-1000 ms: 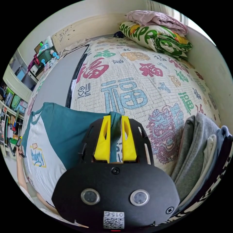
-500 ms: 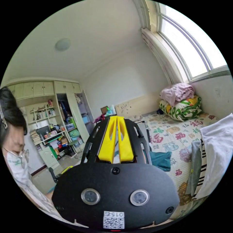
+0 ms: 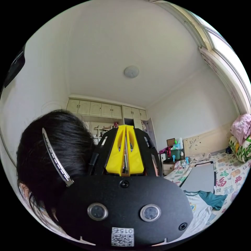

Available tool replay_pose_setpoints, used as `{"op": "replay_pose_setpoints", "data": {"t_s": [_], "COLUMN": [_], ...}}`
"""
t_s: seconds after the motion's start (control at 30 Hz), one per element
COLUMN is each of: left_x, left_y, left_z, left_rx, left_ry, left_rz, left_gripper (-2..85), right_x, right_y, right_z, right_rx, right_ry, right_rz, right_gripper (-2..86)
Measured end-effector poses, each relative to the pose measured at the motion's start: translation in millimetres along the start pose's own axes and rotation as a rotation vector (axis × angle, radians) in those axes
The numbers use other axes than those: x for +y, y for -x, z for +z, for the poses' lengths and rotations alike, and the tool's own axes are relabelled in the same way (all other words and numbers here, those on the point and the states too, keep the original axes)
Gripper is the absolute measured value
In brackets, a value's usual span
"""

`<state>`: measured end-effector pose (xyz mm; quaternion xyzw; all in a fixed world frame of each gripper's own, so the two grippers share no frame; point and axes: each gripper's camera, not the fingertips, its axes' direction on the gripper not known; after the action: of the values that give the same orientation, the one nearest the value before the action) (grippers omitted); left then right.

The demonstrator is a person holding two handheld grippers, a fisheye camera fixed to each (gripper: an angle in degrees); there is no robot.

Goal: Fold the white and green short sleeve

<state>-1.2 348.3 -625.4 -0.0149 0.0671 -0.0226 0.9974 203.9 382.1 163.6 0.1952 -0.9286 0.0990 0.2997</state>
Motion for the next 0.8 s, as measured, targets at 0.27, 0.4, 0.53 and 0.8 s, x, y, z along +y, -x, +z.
{"op": "replay_pose_setpoints", "data": {"t_s": [0.27,0.4,0.53,0.8], "left_x": [-0.1,-7.5,-15.5,-40.8], "left_y": [57.6,79.5,99.8,143.8], "left_z": [25.2,40.8,48.1,59.6], "left_rx": [0.030,0.046,0.059,0.074], "left_ry": [-0.011,-0.006,-0.015,-0.029], "left_rz": [-0.041,-0.045,-0.060,-0.105], "left_gripper": [5.5,5.9,6.0,6.0], "right_x": [60.9,96.0,112.9,158.9], "right_y": [84.8,110.1,120.5,139.3], "right_z": [-101.0,-125.3,-168.1,-220.0], "right_rx": [-0.034,-0.054,-0.057,-0.081], "right_ry": [-0.059,0.016,-0.076,-0.014], "right_rz": [-0.030,-0.026,-0.021,-0.029], "right_gripper": [-0.6,-0.6,-0.6,-0.6]}}
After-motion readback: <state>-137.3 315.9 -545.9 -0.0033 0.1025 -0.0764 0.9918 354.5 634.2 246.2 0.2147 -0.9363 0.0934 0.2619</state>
